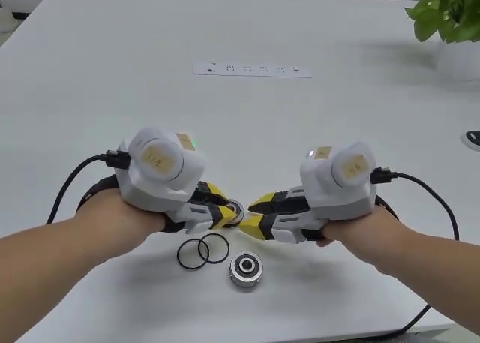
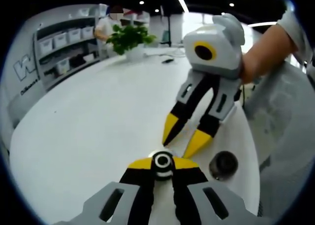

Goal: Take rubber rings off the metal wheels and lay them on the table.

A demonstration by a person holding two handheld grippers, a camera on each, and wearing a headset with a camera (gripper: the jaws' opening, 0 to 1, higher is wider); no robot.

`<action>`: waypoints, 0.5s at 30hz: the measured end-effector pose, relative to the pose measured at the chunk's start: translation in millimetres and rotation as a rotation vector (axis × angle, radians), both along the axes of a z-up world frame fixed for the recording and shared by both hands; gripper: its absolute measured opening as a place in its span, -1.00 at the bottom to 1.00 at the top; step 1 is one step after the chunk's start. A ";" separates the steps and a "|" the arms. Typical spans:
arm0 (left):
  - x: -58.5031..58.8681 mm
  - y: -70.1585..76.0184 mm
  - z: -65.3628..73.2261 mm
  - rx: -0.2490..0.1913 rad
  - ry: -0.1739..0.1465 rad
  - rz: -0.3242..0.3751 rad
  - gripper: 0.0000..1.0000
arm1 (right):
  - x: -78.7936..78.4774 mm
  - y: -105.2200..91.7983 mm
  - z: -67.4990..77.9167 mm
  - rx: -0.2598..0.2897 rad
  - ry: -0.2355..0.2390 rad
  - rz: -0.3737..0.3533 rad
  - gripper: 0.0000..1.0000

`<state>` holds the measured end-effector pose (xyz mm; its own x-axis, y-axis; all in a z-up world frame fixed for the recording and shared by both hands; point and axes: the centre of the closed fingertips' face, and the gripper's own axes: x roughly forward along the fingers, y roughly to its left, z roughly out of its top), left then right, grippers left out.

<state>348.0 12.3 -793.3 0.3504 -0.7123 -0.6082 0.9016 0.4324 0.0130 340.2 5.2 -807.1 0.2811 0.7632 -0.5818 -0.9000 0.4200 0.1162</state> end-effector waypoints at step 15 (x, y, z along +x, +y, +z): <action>-3.0 -1.0 1.2 -0.002 -0.003 0.007 -0.73 | 0.6 9.8 -2.2 -0.005 -0.035 0.007 -0.47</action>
